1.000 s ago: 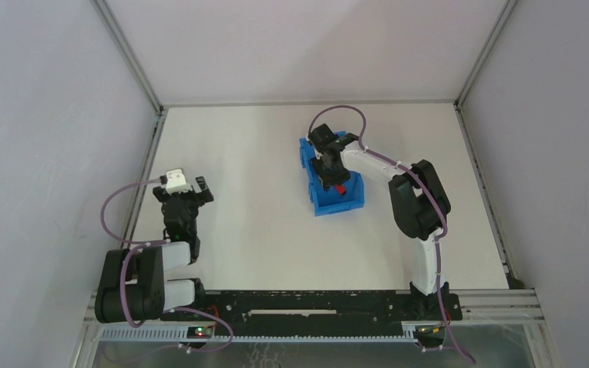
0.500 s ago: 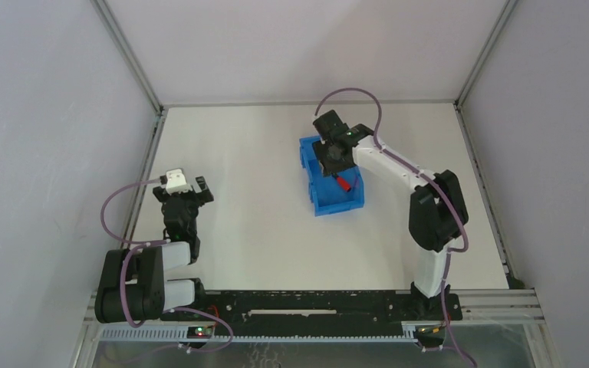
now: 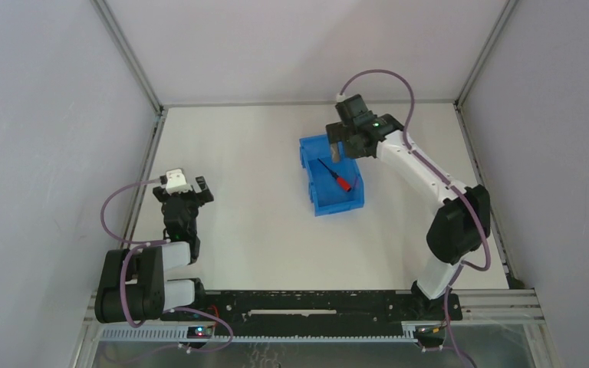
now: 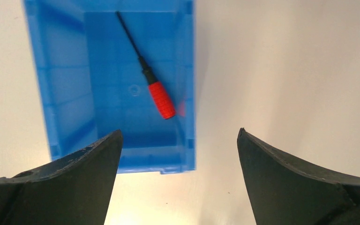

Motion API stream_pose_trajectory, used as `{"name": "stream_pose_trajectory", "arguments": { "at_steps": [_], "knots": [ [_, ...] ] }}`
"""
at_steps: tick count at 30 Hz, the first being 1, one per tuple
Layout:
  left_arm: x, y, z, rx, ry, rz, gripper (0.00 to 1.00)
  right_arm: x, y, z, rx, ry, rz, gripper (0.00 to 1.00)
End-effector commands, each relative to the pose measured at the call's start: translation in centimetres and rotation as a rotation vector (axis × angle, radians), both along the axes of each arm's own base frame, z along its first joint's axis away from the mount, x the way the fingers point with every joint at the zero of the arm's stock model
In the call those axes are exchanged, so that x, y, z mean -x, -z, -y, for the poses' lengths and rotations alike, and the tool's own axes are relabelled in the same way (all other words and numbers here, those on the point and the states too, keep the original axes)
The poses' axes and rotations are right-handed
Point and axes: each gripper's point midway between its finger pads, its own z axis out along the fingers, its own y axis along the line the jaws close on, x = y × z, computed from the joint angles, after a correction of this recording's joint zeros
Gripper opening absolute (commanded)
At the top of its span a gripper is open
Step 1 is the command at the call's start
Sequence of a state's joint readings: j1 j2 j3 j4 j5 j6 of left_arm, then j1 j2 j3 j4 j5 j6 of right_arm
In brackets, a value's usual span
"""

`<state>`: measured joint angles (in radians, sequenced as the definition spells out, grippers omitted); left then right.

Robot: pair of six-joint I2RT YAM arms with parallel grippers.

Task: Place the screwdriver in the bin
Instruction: Place the screwdriver in the bin, then reset both arms

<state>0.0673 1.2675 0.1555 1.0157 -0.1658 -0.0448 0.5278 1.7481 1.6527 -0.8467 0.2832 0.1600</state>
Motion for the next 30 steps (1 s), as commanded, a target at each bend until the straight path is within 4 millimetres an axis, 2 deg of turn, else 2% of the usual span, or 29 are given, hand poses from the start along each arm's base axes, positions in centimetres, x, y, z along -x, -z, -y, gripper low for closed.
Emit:
{"name": "stream_pose_trajectory", "arguments": {
  "at_steps": [1, 6, 12, 17, 23, 30],
  "knots": [
    [-1.0, -2.7, -0.2, -0.022, -0.008, 0.079, 1.00, 0.1, -2.6, 4.5, -0.009, 0.102, 0.063, 1.00],
    [-1.0, -2.7, -0.2, -0.021, -0.009, 0.079, 1.00, 0.4, -2.7, 9.6, -0.018, 0.190, 0.061, 1.00],
    [-1.0, -2.7, -0.2, -0.021, -0.008, 0.078, 1.00, 1.0, -1.7, 15.7, -0.023, 0.289, 0.043, 1.00],
    [-1.1, -2.7, -0.2, -0.021, -0.008, 0.079, 1.00, 1.2, -1.4, 19.1, -0.036, 0.337, 0.052, 1.00],
    [-1.0, -2.7, -0.2, -0.021, -0.007, 0.078, 1.00, 1.3, -1.4, 21.6, -0.036, 0.358, 0.052, 1.00],
    [-1.1, -2.8, -0.2, -0.021, -0.008, 0.080, 1.00, 1.0, -1.5, 21.9, -0.025, 0.363, 0.070, 1.00]
  ]
}}
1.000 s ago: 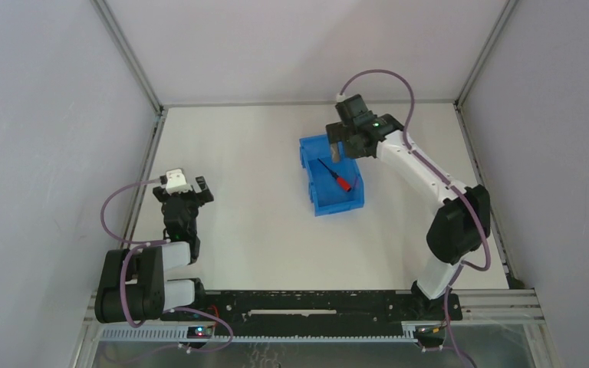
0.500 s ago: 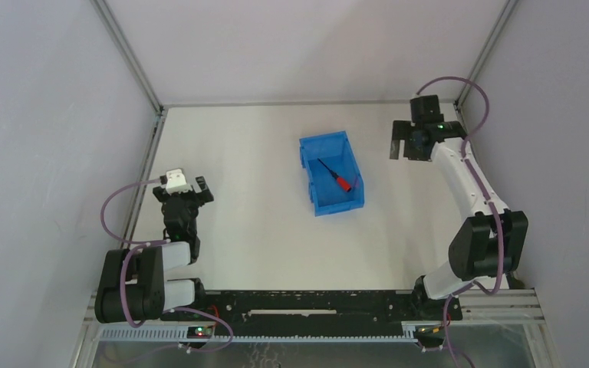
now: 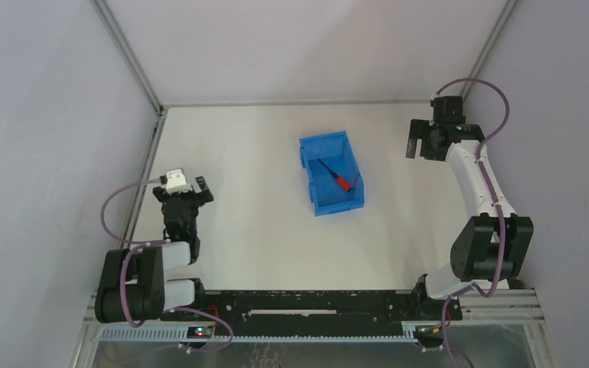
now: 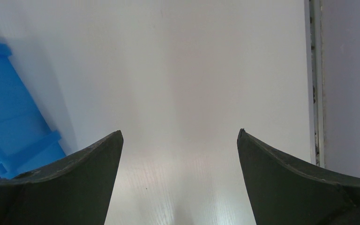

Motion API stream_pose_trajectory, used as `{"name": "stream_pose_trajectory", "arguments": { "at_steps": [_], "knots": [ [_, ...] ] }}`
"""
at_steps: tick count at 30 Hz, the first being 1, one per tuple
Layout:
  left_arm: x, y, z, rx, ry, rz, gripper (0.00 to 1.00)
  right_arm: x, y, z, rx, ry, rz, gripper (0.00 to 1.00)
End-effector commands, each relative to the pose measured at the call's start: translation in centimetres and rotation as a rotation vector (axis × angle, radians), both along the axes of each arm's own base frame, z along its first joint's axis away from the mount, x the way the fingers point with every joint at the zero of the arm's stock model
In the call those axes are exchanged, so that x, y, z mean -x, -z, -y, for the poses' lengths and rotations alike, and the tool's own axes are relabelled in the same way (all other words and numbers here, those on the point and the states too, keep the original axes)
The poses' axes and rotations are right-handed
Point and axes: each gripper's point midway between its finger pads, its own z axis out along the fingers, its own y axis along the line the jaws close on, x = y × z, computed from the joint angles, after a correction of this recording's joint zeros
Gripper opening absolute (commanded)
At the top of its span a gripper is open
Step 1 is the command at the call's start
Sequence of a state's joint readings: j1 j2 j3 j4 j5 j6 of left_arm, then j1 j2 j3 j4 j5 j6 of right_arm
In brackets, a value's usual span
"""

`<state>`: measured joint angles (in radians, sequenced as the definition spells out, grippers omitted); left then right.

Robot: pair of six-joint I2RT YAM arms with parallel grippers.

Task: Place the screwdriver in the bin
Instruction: Reset both arms

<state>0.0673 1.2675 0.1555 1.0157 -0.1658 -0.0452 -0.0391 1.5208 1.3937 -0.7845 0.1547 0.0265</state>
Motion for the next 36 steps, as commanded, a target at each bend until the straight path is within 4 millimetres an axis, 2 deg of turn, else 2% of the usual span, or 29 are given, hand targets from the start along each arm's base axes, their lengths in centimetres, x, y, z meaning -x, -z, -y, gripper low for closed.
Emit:
{"name": "stream_pose_trajectory", "arguments": {
  "at_steps": [1, 11, 26, 36],
  "knots": [
    [-1.1, -2.8, -0.2, -0.022, -0.007, 0.080, 1.00, -0.5, -1.8, 0.1, 0.014, -0.021, 0.074, 1.00],
    [-1.1, -2.7, -0.2, -0.022, -0.008, 0.079, 1.00, -0.5, -1.9, 0.0, 0.015, -0.041, 0.076, 1.00],
    [-1.1, -2.8, -0.2, -0.022, -0.008, 0.080, 1.00, -0.5, -4.1, -1.1, -0.019, -0.077, 0.232, 1.00],
    [-1.0, -2.7, -0.2, -0.022, -0.008, 0.079, 1.00, -0.2, -4.5, -1.1, -0.018, -0.074, 0.281, 1.00]
  ]
}}
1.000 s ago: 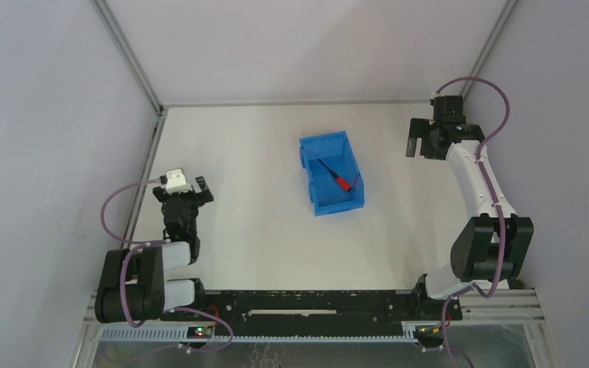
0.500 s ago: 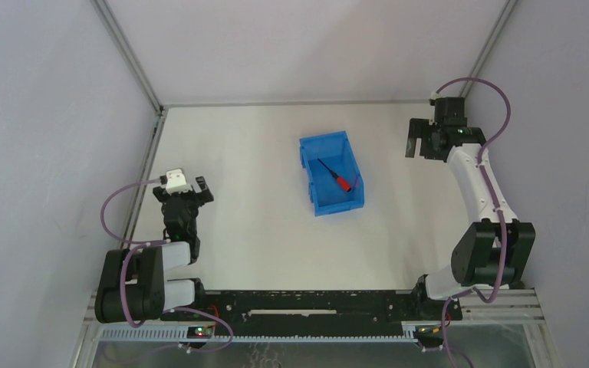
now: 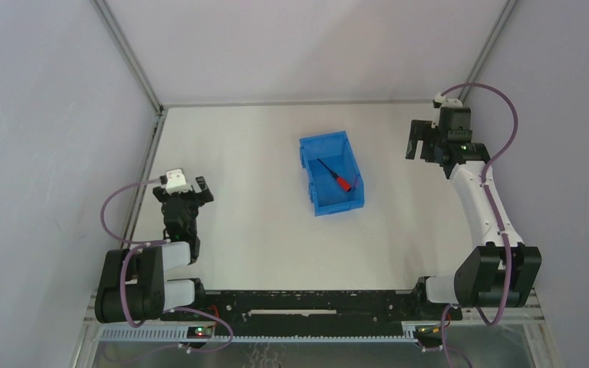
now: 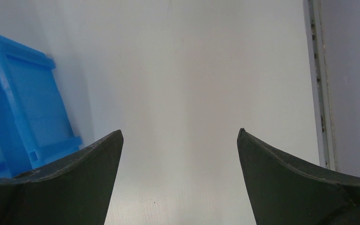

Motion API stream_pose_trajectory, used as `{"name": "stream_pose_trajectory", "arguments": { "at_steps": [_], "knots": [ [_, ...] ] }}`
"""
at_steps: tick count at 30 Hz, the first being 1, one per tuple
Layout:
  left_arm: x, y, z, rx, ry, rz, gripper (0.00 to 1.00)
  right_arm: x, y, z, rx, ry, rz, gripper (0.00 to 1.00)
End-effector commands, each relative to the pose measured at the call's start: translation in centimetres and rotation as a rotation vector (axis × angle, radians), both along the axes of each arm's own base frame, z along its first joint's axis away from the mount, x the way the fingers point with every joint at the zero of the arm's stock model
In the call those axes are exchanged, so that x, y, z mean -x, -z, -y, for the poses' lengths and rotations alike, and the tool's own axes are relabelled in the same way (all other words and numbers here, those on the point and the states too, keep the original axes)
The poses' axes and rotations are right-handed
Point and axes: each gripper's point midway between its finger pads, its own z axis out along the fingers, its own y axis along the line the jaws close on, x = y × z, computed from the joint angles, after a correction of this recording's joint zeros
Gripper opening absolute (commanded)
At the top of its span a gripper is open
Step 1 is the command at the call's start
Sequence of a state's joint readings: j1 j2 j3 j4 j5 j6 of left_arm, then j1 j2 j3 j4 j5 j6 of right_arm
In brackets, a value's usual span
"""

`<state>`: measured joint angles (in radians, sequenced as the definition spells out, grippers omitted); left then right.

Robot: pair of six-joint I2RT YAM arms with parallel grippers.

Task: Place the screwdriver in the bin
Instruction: Reset both arms

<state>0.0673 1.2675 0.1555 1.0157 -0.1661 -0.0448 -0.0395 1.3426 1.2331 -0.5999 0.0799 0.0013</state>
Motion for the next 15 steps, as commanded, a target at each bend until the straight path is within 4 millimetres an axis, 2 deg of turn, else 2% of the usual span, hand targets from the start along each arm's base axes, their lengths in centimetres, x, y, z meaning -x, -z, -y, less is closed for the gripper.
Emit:
{"name": "stream_pose_trajectory", "arguments": {
  "at_steps": [1, 15],
  "knots": [
    [-1.04, -2.71, -0.12, -0.021, -0.007, 0.079, 1.00, -0.55, -2.01, 0.09, 0.009, -0.002, 0.082, 1.00],
    [-1.05, -2.73, -0.15, -0.021, -0.007, 0.079, 1.00, -0.45, -1.93, -0.53, -0.022, -0.018, 0.079, 1.00]
  ]
}}
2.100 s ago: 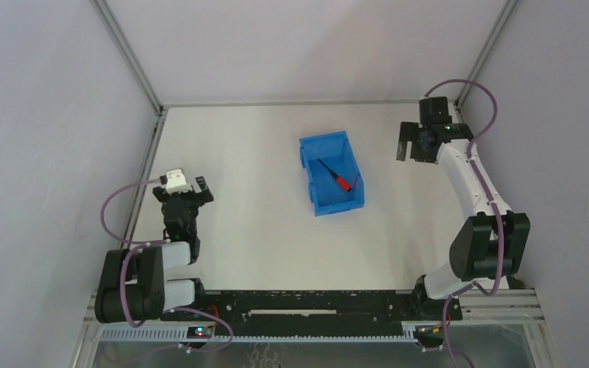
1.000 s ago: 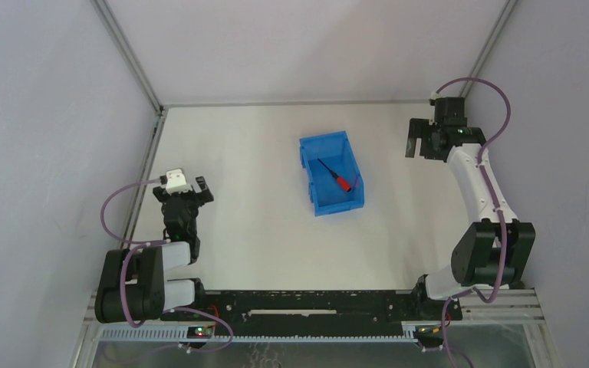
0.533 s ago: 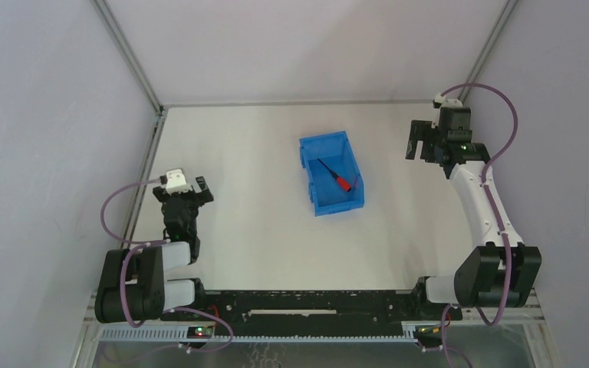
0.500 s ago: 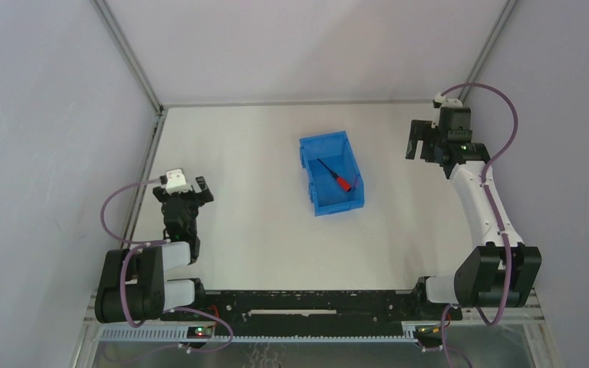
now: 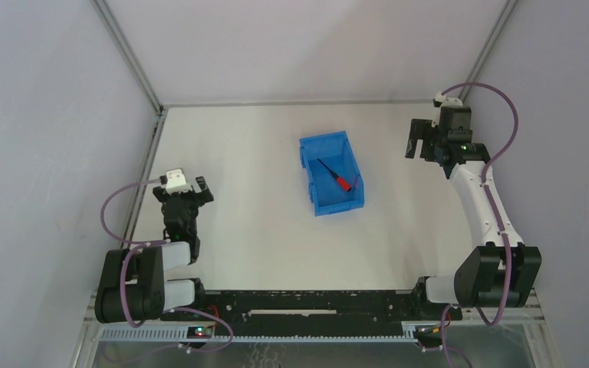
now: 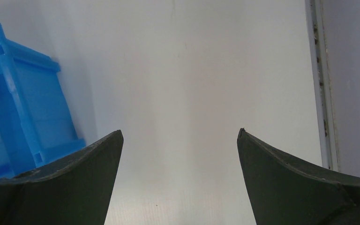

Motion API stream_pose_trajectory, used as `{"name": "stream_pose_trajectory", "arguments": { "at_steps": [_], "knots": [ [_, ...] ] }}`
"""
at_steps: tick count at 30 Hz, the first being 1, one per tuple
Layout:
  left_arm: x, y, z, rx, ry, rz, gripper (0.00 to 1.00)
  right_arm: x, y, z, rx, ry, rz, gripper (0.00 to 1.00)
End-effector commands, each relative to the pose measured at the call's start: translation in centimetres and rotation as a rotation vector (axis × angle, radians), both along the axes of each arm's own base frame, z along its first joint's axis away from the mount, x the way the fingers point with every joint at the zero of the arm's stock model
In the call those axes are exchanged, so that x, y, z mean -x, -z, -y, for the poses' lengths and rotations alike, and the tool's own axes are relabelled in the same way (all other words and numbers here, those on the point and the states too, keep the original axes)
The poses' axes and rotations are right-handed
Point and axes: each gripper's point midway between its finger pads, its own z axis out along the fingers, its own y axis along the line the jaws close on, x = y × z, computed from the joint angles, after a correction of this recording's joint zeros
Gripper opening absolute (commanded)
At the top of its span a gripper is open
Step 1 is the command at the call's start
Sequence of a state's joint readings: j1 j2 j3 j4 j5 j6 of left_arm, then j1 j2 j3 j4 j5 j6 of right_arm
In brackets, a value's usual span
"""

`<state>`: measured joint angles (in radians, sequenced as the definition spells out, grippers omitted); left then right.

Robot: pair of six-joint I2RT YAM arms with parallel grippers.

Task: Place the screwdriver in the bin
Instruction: Reset both arms

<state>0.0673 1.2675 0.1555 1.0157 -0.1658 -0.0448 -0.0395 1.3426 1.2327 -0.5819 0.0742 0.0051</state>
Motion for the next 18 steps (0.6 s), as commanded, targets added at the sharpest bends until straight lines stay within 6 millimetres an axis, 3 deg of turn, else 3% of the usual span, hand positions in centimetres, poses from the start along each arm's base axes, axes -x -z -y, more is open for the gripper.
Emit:
{"name": "stream_pose_trajectory", "arguments": {
  "at_steps": [1, 18],
  "knots": [
    [-1.04, -2.70, -0.17, -0.021, -0.008, 0.078, 1.00, -0.09, -1.59, -0.66, -0.024, -0.027, 0.058, 1.00],
    [-1.05, -2.74, -0.20, -0.022, -0.009, 0.079, 1.00, -0.18, -1.45, -1.62, -0.051, -0.075, 0.056, 1.00]
  ]
}}
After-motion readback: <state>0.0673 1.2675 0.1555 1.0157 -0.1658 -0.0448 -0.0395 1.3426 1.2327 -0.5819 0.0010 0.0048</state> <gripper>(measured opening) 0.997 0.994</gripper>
